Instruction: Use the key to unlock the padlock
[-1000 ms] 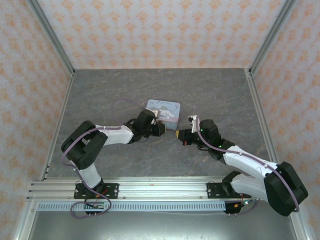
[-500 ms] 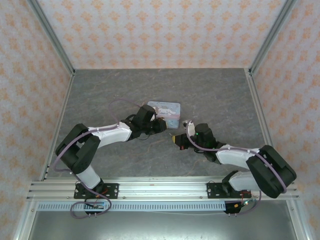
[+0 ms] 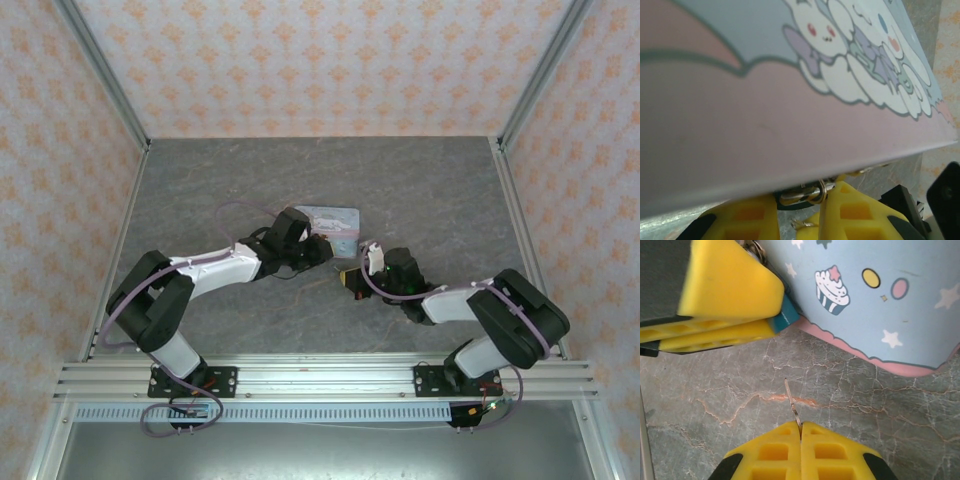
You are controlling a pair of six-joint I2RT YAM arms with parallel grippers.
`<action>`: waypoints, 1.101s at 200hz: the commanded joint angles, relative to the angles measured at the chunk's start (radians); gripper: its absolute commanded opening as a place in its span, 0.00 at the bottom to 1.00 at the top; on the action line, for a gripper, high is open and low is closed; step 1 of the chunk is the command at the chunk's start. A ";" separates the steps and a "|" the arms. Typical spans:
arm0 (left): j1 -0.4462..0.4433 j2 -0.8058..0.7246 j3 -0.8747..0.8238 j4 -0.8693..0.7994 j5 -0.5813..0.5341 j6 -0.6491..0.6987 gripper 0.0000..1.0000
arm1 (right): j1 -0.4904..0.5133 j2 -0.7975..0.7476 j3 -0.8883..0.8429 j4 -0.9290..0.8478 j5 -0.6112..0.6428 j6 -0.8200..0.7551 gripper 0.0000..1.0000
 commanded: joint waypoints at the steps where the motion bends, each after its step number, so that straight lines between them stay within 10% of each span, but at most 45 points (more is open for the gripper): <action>1: 0.003 -0.046 0.029 -0.006 0.027 -0.026 0.16 | 0.002 0.028 0.011 0.102 0.004 -0.031 0.00; 220: 0.010 -0.046 0.018 -0.012 0.029 -0.041 0.16 | -0.025 0.079 0.013 0.239 -0.050 -0.007 0.00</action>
